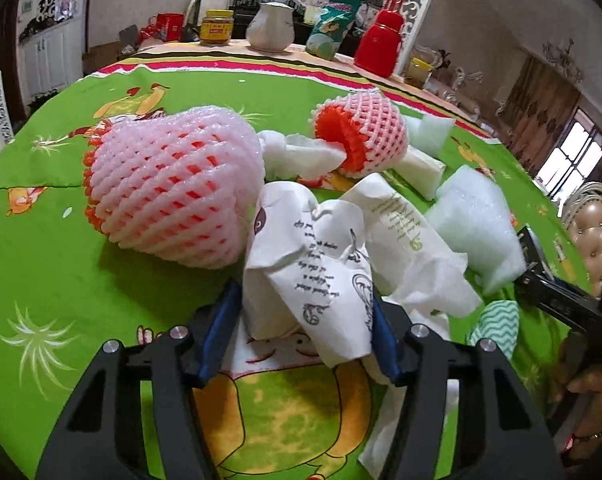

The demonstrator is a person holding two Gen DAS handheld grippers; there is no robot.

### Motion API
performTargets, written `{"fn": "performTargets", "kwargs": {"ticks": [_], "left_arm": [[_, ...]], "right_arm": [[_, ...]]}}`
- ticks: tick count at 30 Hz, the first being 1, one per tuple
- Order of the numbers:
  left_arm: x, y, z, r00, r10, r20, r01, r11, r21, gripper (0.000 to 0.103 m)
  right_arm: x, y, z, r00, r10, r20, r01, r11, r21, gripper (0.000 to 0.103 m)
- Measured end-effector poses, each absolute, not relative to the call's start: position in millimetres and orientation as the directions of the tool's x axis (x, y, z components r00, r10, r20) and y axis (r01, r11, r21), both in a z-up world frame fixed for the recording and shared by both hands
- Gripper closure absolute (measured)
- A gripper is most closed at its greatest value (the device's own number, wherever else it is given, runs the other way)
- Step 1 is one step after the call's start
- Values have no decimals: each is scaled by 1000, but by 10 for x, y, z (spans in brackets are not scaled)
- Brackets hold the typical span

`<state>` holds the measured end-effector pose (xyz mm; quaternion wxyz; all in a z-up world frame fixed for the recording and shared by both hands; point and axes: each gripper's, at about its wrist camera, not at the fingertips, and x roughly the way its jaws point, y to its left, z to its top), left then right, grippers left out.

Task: Collect trash
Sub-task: 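Grasp the black box with the right tool while the left tool grasps a printed paper bag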

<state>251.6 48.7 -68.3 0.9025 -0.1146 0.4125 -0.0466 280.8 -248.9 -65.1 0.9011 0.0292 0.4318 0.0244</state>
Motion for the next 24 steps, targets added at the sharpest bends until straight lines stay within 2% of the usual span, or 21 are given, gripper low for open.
{"fn": "performTargets", "kwargs": {"ticks": [2, 4, 11, 17, 24], "left_arm": [[2504, 478, -661, 664, -184, -725, 0, 969, -245, 45], [2469, 469, -599, 693, -181, -698, 15, 971, -237, 46], [2266, 421, -403, 794, -144, -590, 49, 984, -174, 46], [2222, 422, -356, 810, -160, -564, 68, 981, -181, 46], [2205, 481, -322, 828, -161, -537, 55, 977, -207, 46]], "right_arm": [[2808, -2566, -654, 623, 83, -778, -1, 994, 105, 47], [2786, -2597, -637, 630, 81, -772, -1, 995, 103, 64], [2663, -2578, -534, 682, 99, -725, -33, 994, 105, 64], [2652, -2691, -530, 688, 146, -711, -23, 983, 180, 64], [2600, -2663, -483, 714, 126, -689, -22, 987, 158, 64]]}}
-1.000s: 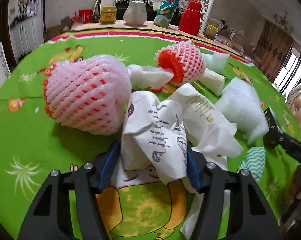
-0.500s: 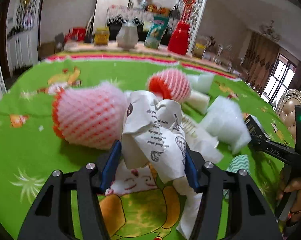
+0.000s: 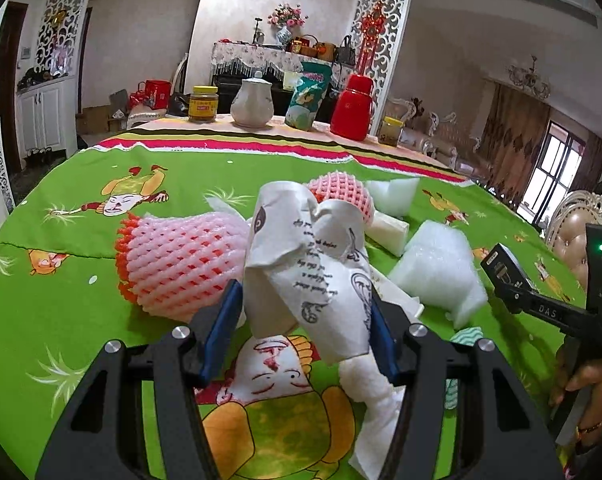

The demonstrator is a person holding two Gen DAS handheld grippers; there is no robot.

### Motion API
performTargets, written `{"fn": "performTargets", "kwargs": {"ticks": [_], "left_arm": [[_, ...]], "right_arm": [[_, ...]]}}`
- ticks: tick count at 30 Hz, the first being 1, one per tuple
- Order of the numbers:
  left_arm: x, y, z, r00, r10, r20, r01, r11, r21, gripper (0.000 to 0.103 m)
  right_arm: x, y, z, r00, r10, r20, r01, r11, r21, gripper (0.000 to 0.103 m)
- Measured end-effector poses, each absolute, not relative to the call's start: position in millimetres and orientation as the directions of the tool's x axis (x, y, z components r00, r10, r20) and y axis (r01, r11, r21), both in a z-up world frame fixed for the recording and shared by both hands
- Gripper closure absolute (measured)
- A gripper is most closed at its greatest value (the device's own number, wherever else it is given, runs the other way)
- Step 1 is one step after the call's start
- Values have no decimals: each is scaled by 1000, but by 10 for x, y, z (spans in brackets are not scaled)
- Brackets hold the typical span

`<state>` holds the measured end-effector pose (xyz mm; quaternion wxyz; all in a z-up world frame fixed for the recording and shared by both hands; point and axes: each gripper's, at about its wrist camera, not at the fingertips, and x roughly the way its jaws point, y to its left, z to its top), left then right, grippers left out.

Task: Collect trash
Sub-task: 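Grasp the black box with the right tool while the left tool grasps a printed paper bag, then carry the black box and paper bag to the pink bin and release both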

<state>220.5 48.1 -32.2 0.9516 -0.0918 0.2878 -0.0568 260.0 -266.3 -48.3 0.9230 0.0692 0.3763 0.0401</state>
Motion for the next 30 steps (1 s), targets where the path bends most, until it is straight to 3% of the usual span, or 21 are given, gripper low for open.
{"fn": "performTargets", "kwargs": {"ticks": [7, 12, 30], "left_arm": [[2135, 501, -250, 867, -145, -477, 55, 979, -198, 45], [2064, 463, -211, 856, -132, -500, 52, 984, -171, 45], [1083, 781, -67, 863, -126, -489, 46, 984, -172, 45]], "right_arm": [[2581, -2637, -468, 721, 103, -685, -12, 991, 136, 64], [2521, -2568, -430, 730, 83, -678, -20, 995, 100, 64], [1521, -1725, -49, 757, 286, -588, -285, 954, 97, 64]]}}
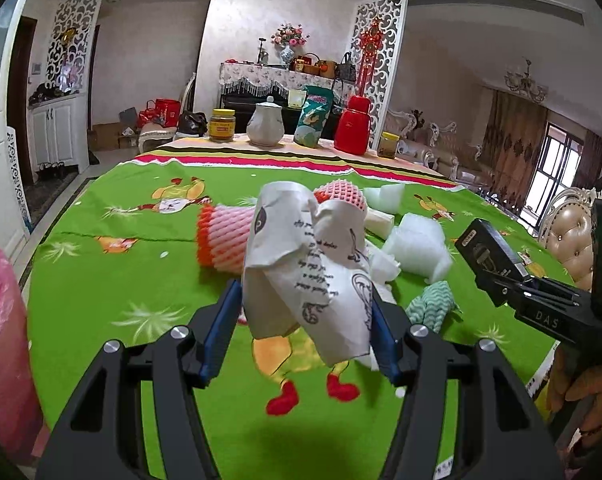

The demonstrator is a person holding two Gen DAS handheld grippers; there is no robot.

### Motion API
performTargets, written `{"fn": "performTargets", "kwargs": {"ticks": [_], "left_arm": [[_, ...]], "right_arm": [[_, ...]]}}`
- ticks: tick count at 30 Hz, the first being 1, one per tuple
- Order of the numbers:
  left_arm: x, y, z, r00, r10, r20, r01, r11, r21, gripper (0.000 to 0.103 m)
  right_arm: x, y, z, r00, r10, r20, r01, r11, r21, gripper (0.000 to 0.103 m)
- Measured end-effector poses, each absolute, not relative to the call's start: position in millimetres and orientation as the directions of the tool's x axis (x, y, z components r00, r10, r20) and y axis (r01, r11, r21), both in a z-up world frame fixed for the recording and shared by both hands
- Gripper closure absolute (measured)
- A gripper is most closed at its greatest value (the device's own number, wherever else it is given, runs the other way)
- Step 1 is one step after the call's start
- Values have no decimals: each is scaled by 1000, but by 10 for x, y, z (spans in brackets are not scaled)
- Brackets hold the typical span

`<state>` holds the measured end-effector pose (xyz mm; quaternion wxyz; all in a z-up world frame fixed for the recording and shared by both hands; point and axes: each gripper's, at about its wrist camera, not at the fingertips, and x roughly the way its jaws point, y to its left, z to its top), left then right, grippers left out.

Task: Collect trash
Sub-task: 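Carry the black box and paper bag to the pink bin and release both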

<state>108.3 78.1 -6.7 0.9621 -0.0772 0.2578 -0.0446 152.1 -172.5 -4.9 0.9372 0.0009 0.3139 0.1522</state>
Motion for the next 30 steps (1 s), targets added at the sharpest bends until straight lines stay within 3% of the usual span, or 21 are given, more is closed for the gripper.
{"fn": "performTargets", "kwargs": {"ticks": [15, 30], "left_arm": [[588, 1201, -26, 882, -61, -468, -17, 987, -160, 45], [-151, 2054, 86, 886, 117, -448, -189, 975, -120, 45]], "right_arm": [[1056, -865, 57, 710, 433, -555, -469, 879, 86, 64], [666, 171, 117, 599, 601, -529, -679, 731, 61, 64]]}}
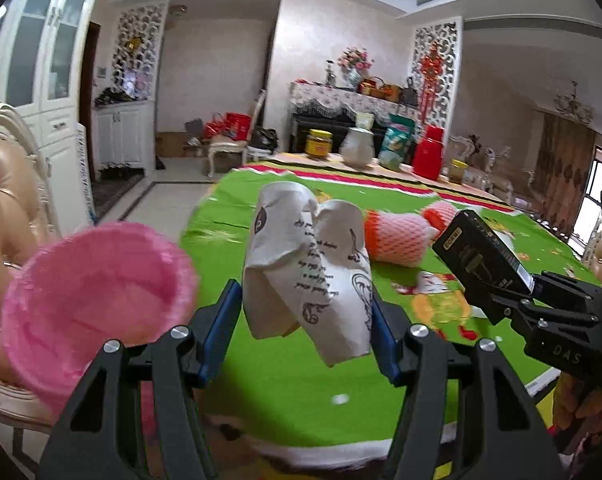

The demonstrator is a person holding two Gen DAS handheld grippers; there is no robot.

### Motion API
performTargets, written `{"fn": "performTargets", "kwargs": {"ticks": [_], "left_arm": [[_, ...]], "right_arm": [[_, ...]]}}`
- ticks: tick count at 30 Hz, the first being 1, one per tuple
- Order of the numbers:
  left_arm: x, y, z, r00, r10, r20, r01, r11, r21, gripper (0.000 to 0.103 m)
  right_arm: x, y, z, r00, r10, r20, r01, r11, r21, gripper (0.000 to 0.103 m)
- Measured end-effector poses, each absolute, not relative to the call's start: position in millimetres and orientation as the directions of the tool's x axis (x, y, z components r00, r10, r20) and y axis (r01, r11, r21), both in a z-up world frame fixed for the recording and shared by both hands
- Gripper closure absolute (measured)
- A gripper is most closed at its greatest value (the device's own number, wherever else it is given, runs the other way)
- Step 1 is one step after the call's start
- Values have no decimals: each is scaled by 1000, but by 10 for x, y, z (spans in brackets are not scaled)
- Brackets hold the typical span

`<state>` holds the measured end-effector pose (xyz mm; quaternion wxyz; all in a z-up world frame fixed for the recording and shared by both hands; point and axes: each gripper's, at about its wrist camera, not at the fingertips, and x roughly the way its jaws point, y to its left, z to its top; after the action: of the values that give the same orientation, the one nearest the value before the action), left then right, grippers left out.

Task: Collect trash
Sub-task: 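Carry the black box and paper bag to the pink bin and release both, then grasp a white paper cup with the right tool while the left tool grasps a white tissue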

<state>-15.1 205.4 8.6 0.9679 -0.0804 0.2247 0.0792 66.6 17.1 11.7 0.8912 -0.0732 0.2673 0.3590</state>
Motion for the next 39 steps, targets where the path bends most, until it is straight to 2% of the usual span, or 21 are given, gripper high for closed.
{"fn": "performTargets", "kwargs": {"ticks": [8, 13, 18, 29, 32, 34, 36, 39], "left_arm": [[-557, 2805, 151, 848, 273, -454, -343, 936, -78, 45], [-654, 3262, 135, 818, 322, -477, -393, 918, -54, 45], [-639, 3637, 52, 789, 346, -507, -421, 906, -36, 45], [-510, 4200, -310, 733, 340, -589, -479, 873, -92, 42], [-565, 4232, -364, 721, 368, -587, -512, 854, -93, 26], [-641, 4231, -344, 716, 401, -571, -536, 840, -82, 18], [-714, 4168, -306, 715, 432, -550, -549, 834, -58, 10], [-797, 4031, -222, 707, 482, -517, -567, 824, -7, 7]], "right_arm": [[495, 923, 132, 481, 703, -524, -801, 595, 62, 64], [478, 1396, 112, 403, 743, -534, -855, 513, 69, 64], [526, 1827, 102, 345, 765, -543, -890, 450, 68, 64], [600, 2492, -42, 300, 766, -568, -916, 399, 54, 63], [638, 2563, -109, 293, 751, -592, -915, 400, 53, 47], [633, 2491, -111, 290, 765, -575, -917, 395, 63, 29], [628, 2412, -95, 299, 771, -562, -913, 403, 67, 29], [606, 2221, -47, 323, 772, -547, -905, 422, 62, 29]]}}
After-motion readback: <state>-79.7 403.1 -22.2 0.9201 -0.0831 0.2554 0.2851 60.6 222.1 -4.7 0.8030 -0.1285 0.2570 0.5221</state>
